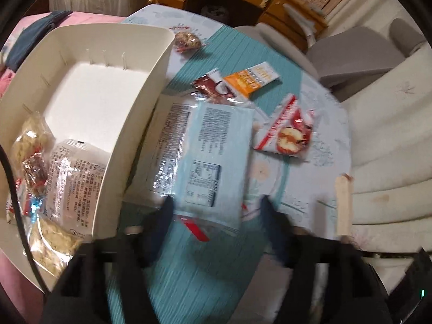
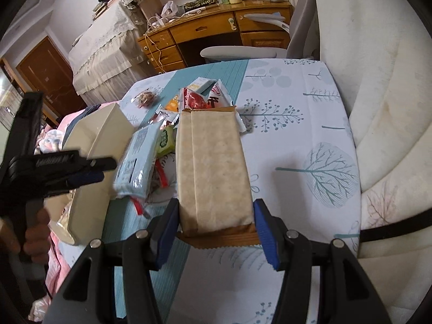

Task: Organize snacks
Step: 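Grasp the clear blue-printed bag with left tool while right tool lifts the bread, then carry both held packs over the white tray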

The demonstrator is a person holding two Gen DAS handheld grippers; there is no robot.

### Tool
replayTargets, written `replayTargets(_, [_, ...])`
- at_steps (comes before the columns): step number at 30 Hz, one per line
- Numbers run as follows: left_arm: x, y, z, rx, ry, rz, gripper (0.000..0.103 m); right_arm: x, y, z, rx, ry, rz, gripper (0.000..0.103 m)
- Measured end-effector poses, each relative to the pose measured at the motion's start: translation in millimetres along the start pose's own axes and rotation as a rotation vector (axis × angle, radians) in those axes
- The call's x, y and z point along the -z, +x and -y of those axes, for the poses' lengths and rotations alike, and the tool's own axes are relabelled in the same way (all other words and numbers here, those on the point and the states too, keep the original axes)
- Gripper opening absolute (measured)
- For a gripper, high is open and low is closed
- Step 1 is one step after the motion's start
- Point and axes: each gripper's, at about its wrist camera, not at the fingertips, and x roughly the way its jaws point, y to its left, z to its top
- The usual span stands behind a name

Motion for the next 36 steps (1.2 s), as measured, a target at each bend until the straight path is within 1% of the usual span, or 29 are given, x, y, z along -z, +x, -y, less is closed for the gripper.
replayTargets(3, [-10.0, 15.5, 3.9, -0.060, -0.006, -0.034, 0.073, 5.6, -2.7, 2.0, -0.002, -0.012, -0.016, 0.055])
replayTargets(5, [-15.8, 24.4, 4.1, -0.096, -0.015, -0.048, 0.080, 9.0, -4.7, 3.7, -0.007, -0.017, -0.024, 0.055])
replayTargets(9, [-28.7, 42.8, 10.2, -0.160, 0.003, -0.072, 0.082, 12.7, -5.5, 4.9, -0.013, -0.034, -0.042, 0.055])
replayTargets(11, [-33.3, 50.2, 14.9, -0.182, 0.013, -0.086, 0.087, 13.5, -4.7, 5.2, -0.014, -0.042, -0.052, 0.055])
replayTargets(14, [-39.8, 64.2, 24.4, -0.257, 0.046, -0.118, 0.089, 13.3, -2.6, 6.5, -0.020, -0.041, -0.061, 0.055])
replayTargets(16, [-42.5, 76.1, 29.6, -0.340, 0.067, -0.140, 0.089, 11.2, -0.4, 7.8, -0.023, -0.035, -0.066, 0.055])
replayTargets(18, [-43.5, 81.8, 30.9, -0.357, 0.070, -0.149, 0.089, 9.3, 1.3, 8.6, -0.023, -0.032, -0.066, 0.055])
replayTargets(20, [-44.5, 83.3, 30.5, -0.358, 0.070, -0.140, 0.088, 6.5, 2.3, 9.8, -0.022, -0.030, -0.066, 0.055])
replayTargets(21, [-44.9, 83.3, 30.2, -0.356, 0.074, -0.134, 0.086, 5.6, 2.5, 10.1, -0.022, -0.030, -0.064, 0.055])
replayTargets(23, [-47.2, 81.6, 30.7, -0.368, 0.096, -0.107, 0.071, 5.1, 3.6, 10.3, -0.023, -0.029, -0.065, 0.055])
replayTargets(24, [-49.4, 80.4, 30.7, -0.364, 0.101, -0.092, 0.067, 4.8, 4.6, 10.7, -0.023, -0.027, -0.066, 0.055])
replayTargets(26, [-52.8, 77.9, 30.7, -0.344, 0.108, -0.087, 0.057, 4.7, 6.1, 11.1, -0.025, -0.024, -0.070, 0.055])
replayTargets(27, [-53.4, 75.9, 31.8, -0.328, 0.114, -0.083, 0.054, 4.6, 6.5, 11.0, -0.026, -0.023, -0.071, 0.055])
replayTargets(28, [-55.0, 74.8, 34.6, -0.328, 0.118, -0.081, 0.051, 3.9, 6.3, 10.8, -0.027, -0.024, -0.071, 0.055])
replayTargets(29, [-55.1, 74.1, 35.7, -0.324, 0.122, -0.081, 0.044, 3.7, 6.0, 10.4, -0.029, -0.025, -0.070, 0.055])
replayTargets(30, [-55.4, 72.7, 37.1, -0.309, 0.126, -0.081, 0.041, 3.5, 5.4, 9.9, -0.030, -0.027, -0.069, 0.055])
replayTargets(32, [-56.7, 69.0, 41.7, -0.293, 0.125, -0.085, 0.032, 3.0, 4.7, 8.8, -0.033, -0.032, -0.065, 0.055])
replayTargets(35, [-55.8, 63.0, 32.0, -0.255, 0.084, -0.109, 0.025, 3.0, 2.7, 7.2, -0.039, -0.043, -0.061, 0.055])
replayTargets(36, [-54.3, 59.8, 28.9, -0.240, 0.070, -0.115, 0.024, 3.2, 1.8, 6.3, -0.041, -0.046, -0.059, 0.055])
